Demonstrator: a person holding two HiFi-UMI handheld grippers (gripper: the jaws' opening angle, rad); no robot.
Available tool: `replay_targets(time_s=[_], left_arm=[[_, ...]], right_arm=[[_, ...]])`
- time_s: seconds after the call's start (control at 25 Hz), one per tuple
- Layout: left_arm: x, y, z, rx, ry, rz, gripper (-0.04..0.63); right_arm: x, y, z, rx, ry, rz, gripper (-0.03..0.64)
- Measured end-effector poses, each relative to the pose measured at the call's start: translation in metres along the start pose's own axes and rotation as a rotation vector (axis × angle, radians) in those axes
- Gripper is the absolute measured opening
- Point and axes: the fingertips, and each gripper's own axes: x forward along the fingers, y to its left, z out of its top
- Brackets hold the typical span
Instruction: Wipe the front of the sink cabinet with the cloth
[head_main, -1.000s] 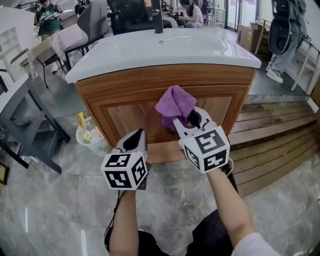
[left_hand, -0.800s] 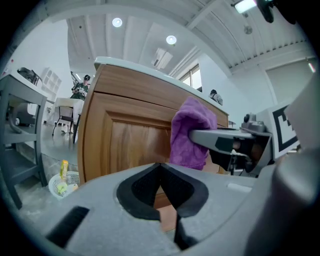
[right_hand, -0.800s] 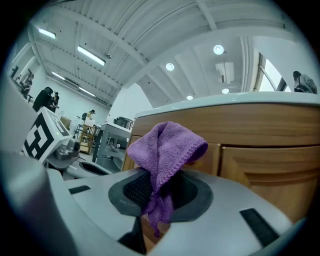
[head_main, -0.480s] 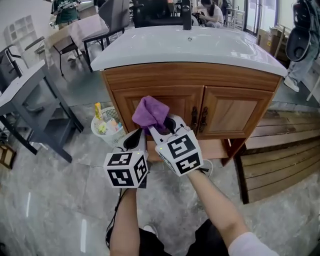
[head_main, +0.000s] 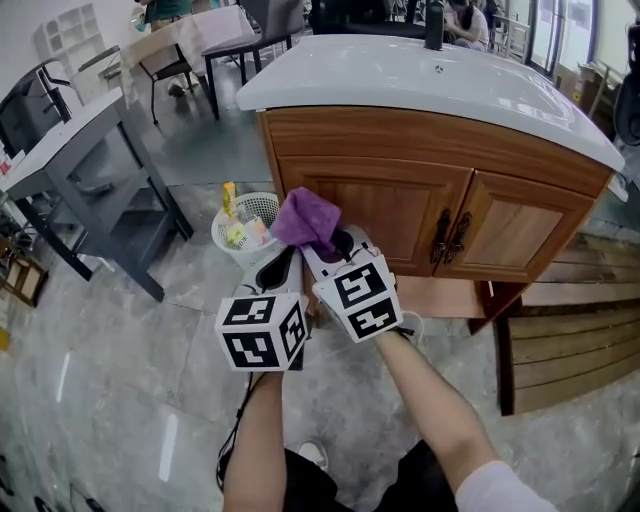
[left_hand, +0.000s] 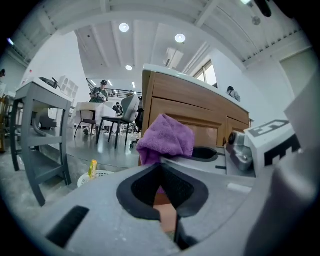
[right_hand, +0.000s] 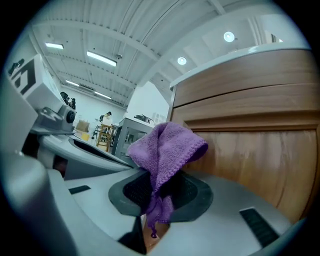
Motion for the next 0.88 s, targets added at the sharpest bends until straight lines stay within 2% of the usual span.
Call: replay_targets(time_s=[0.36, 0.88], left_arm=[[0.003, -0.010, 0.001, -0.013, -0.004, -0.014, 0.006], [0.015, -0.058, -0.001, 0.037, 0.011, -0.100, 0.006]], right_arm=[[-0.009, -0.008, -0.004, -0.036, 0.013, -0.015, 0.077], [-0.056, -0.051, -0.008, -0.046, 0.032, -0.102, 0.077]])
